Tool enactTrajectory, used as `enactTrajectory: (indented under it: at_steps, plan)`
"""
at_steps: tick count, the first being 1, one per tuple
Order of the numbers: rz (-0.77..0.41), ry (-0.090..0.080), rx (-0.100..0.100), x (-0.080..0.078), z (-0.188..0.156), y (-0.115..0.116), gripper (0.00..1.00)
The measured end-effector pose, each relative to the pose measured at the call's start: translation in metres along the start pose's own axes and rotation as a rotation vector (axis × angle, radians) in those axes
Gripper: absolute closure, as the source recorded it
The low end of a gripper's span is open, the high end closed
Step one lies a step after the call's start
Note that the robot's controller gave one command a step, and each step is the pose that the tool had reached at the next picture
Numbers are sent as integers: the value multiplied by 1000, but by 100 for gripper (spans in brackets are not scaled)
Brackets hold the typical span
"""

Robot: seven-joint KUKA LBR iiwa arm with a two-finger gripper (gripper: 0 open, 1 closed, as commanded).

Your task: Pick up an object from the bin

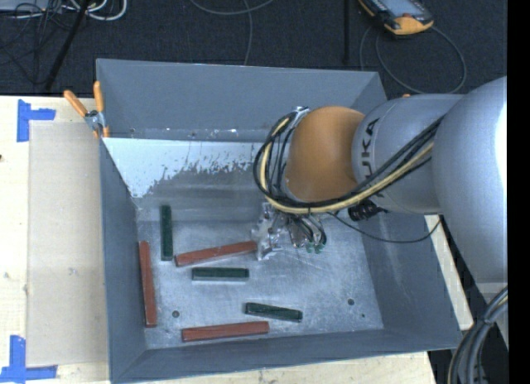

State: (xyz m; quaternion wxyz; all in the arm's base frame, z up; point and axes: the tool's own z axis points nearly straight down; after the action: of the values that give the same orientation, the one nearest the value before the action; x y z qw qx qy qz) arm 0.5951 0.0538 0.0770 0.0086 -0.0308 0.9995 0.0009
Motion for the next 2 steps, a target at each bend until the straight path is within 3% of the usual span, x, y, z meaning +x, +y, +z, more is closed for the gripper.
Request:
enactTrajectory:
  at_steps: [1, 2]
  plan:
    - [-12, 20, 1, 3, -84, 1, 0]
    - [-19, 19, 1, 1, -144, 2, 0]
